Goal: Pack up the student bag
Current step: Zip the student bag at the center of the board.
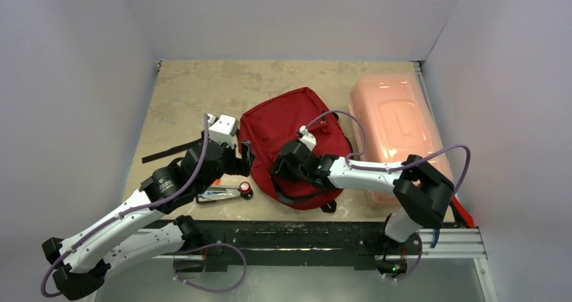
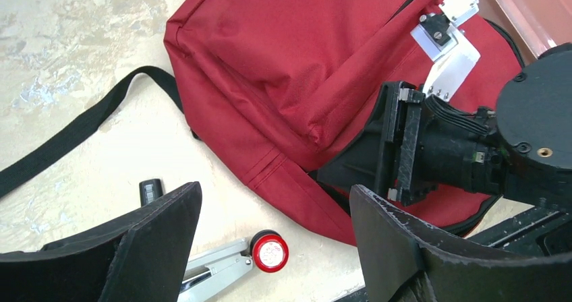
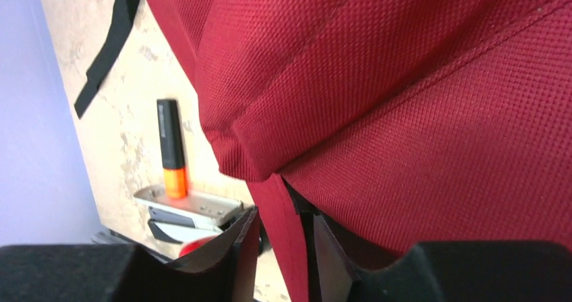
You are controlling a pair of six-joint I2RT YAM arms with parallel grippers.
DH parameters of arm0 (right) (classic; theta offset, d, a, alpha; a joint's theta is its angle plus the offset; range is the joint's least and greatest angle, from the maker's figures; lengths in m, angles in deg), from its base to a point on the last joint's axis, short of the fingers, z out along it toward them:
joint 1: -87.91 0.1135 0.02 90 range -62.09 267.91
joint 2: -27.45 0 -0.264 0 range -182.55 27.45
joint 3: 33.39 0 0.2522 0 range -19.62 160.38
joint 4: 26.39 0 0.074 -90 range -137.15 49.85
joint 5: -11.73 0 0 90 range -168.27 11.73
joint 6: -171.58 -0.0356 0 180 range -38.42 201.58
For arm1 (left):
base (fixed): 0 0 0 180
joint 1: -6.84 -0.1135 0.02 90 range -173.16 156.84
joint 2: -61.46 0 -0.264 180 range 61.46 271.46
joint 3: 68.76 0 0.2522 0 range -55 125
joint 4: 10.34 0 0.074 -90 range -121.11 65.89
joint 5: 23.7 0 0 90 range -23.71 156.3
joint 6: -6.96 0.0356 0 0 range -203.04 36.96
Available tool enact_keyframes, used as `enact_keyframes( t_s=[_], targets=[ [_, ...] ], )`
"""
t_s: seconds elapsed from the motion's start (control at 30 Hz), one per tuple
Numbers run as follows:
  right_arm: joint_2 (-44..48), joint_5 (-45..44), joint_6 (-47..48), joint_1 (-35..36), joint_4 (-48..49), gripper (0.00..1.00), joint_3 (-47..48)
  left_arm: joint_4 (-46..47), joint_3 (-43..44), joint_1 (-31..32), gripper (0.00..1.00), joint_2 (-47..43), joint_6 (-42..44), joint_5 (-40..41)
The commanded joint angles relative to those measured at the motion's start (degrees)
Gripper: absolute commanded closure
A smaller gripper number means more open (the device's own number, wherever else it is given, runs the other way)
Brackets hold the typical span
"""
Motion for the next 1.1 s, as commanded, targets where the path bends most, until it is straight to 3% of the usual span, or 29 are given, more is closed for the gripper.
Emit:
enact_keyframes(
  t_s=[0.0, 0.3, 0.47, 0.6, 0.7, 0.87, 1.07],
  targets=[
    [-1.88, -6.21, -5.76, 0.23, 3.67, 0.64, 0.27, 3.13, -0.12, -0.29, 0.20, -0.50, 2.27, 0.96],
    [-6.43, -12.70, -5.99, 0.26, -2.71, 0.72, 5.39, 3.80, -1.47, -0.23, 0.20, -0.97, 0.88, -0.83],
    [-7.95, -11.57, -2.65, 0.31, -1.63, 1.00, 6.75, 3.35, -1.97, -0.27, 0.20, 0.53, -2.58, -1.76],
    [-3.86, -10.41, 1.82, 0.68, 1.76, 1.00, 4.72, -1.76, -0.60, -1.40, 0.09, 3.70, -11.60, 0.54],
    [-0.06, -9.19, 6.94, 0.76, 5.82, 1.00, 1.56, -5.93, 2.38, -11.27, 0.06, 8.43, -13.48, -9.48],
    [4.54, -6.13, 14.57, 0.85, 13.77, 1.00, -2.91, -2.24, 1.16, -28.76, 0.09, 15.75, -18.43, -36.72],
    [4.99, -0.50, 21.75, 0.81, 18.94, 1.00, -2.38, 4.96, 0.27, -35.65, 0.12, 27.07, -30.24, -51.84]
  ],
)
